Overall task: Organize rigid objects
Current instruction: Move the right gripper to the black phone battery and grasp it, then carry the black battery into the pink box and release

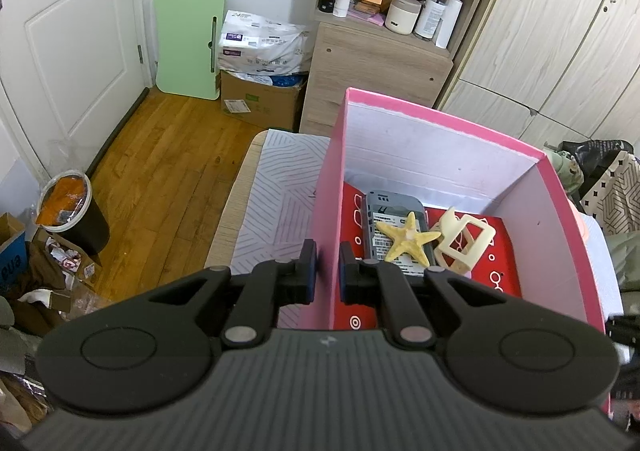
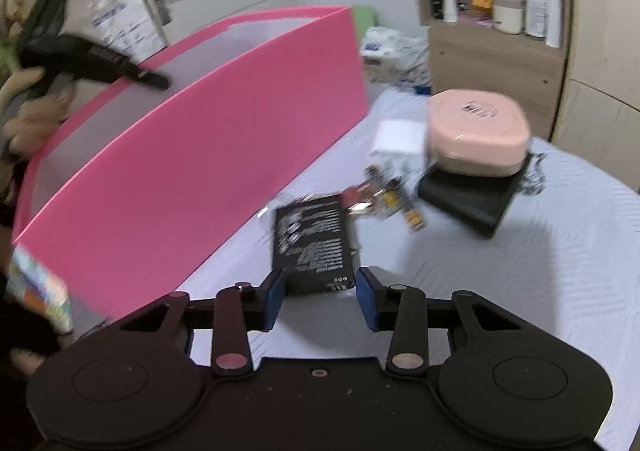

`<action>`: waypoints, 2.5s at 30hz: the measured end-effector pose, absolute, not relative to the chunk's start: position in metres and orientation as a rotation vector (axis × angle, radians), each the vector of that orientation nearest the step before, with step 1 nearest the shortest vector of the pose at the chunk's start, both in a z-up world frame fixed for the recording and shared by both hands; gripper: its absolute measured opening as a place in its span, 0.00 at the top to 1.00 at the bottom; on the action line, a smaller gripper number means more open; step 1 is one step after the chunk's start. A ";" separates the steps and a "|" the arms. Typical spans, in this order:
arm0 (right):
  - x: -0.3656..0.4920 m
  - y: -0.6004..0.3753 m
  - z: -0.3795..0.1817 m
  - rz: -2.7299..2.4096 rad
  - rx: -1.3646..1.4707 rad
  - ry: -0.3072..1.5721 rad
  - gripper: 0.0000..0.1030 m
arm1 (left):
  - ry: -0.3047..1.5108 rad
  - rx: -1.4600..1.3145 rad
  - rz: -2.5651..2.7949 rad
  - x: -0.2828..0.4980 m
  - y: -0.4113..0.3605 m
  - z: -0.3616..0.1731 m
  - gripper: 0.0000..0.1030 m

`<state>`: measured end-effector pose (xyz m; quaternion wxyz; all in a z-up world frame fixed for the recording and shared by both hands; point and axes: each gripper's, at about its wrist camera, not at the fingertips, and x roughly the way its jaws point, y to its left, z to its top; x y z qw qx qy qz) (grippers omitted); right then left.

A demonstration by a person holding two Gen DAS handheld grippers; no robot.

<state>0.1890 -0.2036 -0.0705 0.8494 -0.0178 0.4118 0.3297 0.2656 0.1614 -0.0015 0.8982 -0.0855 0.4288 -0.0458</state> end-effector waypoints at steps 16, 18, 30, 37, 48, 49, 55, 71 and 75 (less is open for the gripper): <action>0.188 -0.148 -0.069 0.475 -0.087 0.854 0.29 | 0.888 -0.181 -0.097 0.266 0.161 -0.002 0.91; 0.186 -0.146 -0.068 0.419 -0.101 0.852 0.41 | 0.888 -0.179 -0.097 0.265 0.161 -0.002 0.91; 0.180 -0.183 -0.055 0.334 0.111 0.880 0.47 | 0.888 -0.193 -0.102 0.266 0.163 -0.002 0.91; 0.172 -0.183 -0.019 0.350 0.134 0.816 0.47 | 0.888 -0.192 -0.100 0.266 0.163 -0.002 0.91; 0.173 -0.112 0.058 0.520 -0.077 0.665 0.47 | 0.885 -0.198 -0.107 0.265 0.167 0.000 0.91; 0.176 -0.104 0.059 0.550 -0.084 0.676 0.47 | 0.885 -0.202 -0.108 0.265 0.168 0.000 0.91; 0.193 -0.056 0.045 0.605 -0.254 0.740 0.47 | 0.881 -0.223 -0.114 0.263 0.173 -0.001 0.91; 0.212 -0.019 0.009 0.597 -0.558 0.902 0.48 | 0.879 -0.219 -0.120 0.264 0.175 -0.001 0.91; 0.207 -0.034 0.027 0.596 -0.472 0.846 0.47 | 0.880 -0.223 -0.119 0.265 0.174 -0.002 0.91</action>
